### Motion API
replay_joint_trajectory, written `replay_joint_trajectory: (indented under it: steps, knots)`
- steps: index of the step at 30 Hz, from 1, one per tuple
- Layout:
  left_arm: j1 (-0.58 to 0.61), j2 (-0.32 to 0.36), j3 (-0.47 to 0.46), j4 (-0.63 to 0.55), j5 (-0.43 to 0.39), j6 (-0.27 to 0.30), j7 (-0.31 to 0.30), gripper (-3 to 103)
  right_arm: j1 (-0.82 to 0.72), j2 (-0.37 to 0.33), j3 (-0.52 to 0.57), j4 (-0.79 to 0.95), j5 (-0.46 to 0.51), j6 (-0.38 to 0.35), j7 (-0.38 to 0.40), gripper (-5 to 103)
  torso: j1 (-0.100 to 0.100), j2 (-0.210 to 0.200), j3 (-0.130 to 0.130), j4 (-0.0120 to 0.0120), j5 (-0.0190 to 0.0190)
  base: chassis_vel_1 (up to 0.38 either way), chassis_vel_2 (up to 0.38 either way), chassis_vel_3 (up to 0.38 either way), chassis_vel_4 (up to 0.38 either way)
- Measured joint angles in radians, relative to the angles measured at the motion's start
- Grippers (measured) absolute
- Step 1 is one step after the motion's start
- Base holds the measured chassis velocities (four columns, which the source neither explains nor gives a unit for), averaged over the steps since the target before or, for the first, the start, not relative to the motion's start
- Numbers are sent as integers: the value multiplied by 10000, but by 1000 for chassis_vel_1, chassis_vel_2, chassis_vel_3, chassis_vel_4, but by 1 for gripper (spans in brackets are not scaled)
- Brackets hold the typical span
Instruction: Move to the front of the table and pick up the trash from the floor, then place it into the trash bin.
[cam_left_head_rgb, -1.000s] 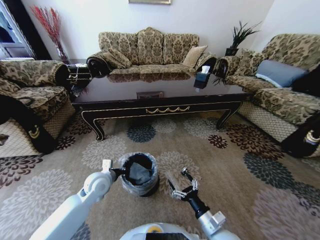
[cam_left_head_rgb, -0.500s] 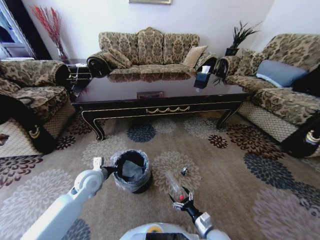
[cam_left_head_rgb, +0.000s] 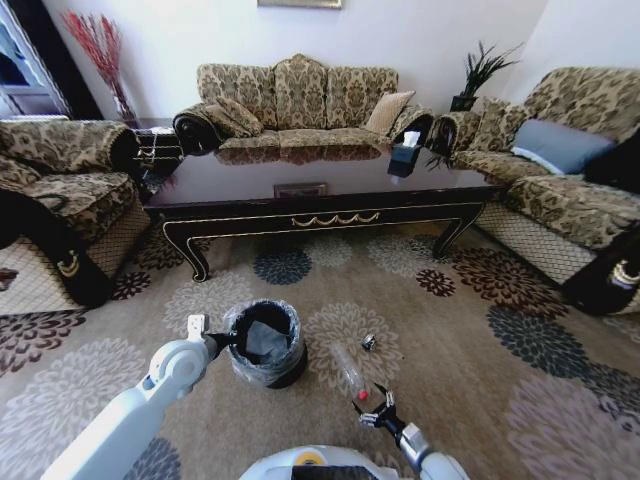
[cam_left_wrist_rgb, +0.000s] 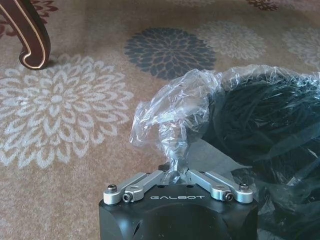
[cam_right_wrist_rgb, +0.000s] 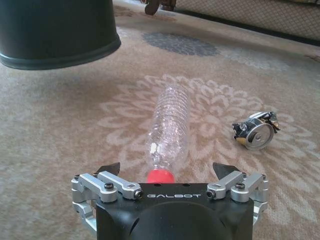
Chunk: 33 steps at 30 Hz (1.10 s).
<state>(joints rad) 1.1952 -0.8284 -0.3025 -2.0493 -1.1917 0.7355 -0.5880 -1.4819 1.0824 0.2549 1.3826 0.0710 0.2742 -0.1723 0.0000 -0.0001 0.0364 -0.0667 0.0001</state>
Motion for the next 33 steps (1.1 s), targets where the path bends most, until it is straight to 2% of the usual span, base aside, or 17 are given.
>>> replay_joint_trajectory:
  steps: [13, 14, 15, 18, 19, 22, 23, 26, 27, 28, 30, 32, 33]
  knots:
    - [13, 38, -53, -99, -115, 0, -207, 2, 767, -9, -288, -935, -122, 84, 6, 101, 0, 0, 0, 0, -1, 0, 0, 0, 0]
    - [27, 39, -78, -103, -119, 0, -212, 2, 771, -11, -302, -947, -126, 88, 6, 96, 0, 0, 0, 0, -1, 0, 0, 0, 0]
    - [48, 39, -120, -103, -119, 0, -216, 2, 771, -10, -308, -948, -130, 93, 9, 96, 0, 0, 0, 0, -1, 0, 0, 0, 0]
    - [83, 30, -174, -104, -122, 0, -216, 2, 751, -7, -296, -914, -155, 127, 19, 80, 0, 0, 0, 0, -1, 0, 0, 0, 0]
    - [83, 30, -174, -104, -122, 0, -216, 2, 751, -7, -296, -914, -155, 127, 19, 80, 0, 0, 0, 0, -1, 0, 0, 0, 0]
    - [88, -39, -173, -110, -122, 0, -217, 2, 711, 17, -223, -877, -258, 232, 35, 70, 0, 0, -1, 0, -2, 0, 0, 0, 0]
    - [88, -39, -173, -110, -122, 0, -217, 2, 711, 17, -223, -877, -258, 232, 35, 70, 0, 0, -1, 0, -2, 0, 0, 0, 0]
    - [89, -62, -168, -110, -127, 0, -228, 2, 681, 17, -206, -869, -291, 274, 32, 54, 0, 0, -1, -1, -1, 0, 0, 0, 0]
    - [88, -60, -168, -112, -131, -1, -232, 2, 679, 17, -197, -869, -296, 278, 31, 54, 0, 0, -1, 0, -2, 0, 0, 0, 0]
    - [88, -47, -168, -121, -141, 0, -234, 2, 681, 21, -186, -883, -314, 282, 33, 42, 0, 0, -1, 0, -2, 0, 0, 0, 0]
    - [88, -39, -168, -128, -144, -1, -235, 2, 683, 32, -179, -900, -335, 287, 48, 42, 0, 0, -1, 0, -2, 0, 0, 0, 0]
    - [88, -23, -168, -159, -148, -1, -240, 2, 692, 85, -148, -937, -440, 330, 102, 32, 0, 0, -1, -1, -1, 0, 0, 0, 0]
    - [89, -22, -168, -174, -154, -1, -246, 2, 692, 108, -137, -940, -474, 354, 120, 32, 0, 0, -1, 0, 0, 0, 0, 0, 0]
